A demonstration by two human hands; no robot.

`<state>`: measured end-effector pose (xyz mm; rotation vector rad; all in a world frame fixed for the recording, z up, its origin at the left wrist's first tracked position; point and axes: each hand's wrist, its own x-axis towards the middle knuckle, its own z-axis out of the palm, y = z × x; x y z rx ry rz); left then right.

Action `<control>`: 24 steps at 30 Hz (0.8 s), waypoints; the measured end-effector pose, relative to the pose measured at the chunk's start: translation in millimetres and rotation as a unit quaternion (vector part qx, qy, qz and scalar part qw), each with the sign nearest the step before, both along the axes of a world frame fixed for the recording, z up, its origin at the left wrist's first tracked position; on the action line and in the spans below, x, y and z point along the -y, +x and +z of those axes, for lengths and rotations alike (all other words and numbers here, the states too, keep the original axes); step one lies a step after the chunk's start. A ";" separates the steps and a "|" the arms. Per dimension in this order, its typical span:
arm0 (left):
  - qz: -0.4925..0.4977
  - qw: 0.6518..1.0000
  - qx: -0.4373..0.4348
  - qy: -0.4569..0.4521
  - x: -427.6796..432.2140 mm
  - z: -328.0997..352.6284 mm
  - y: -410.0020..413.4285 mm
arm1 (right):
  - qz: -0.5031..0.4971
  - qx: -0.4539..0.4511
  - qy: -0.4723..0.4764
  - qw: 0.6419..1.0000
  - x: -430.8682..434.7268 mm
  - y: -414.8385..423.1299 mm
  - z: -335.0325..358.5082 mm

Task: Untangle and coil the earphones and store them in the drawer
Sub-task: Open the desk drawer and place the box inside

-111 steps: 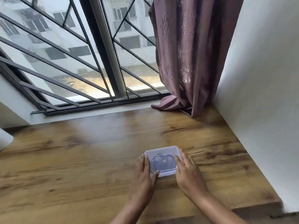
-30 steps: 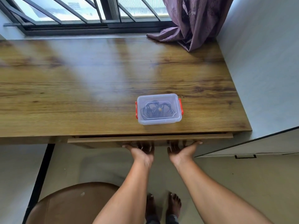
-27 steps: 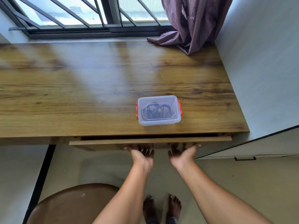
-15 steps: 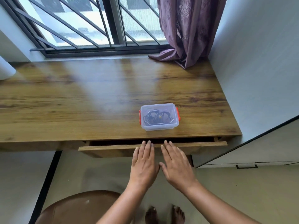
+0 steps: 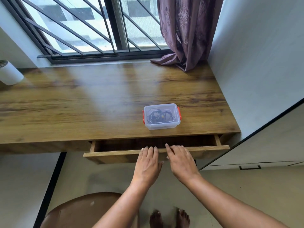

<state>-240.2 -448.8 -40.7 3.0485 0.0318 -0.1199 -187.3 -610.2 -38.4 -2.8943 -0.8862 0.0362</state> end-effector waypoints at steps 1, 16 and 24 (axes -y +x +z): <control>-0.006 1.000 0.013 0.001 0.0 -0.5 -1.1 | 0.003 -0.004 0.001 1.000 -1.0 0.7 1.6; -0.038 0.997 -0.065 -0.008 5.8 -14.8 -39.5 | 0.029 -0.112 -0.074 0.991 23.4 -38.4 2.0; -0.016 0.997 -0.062 -0.044 20.9 -12.9 -75.0 | 0.020 -0.158 -0.039 0.986 33.3 -73.3 4.3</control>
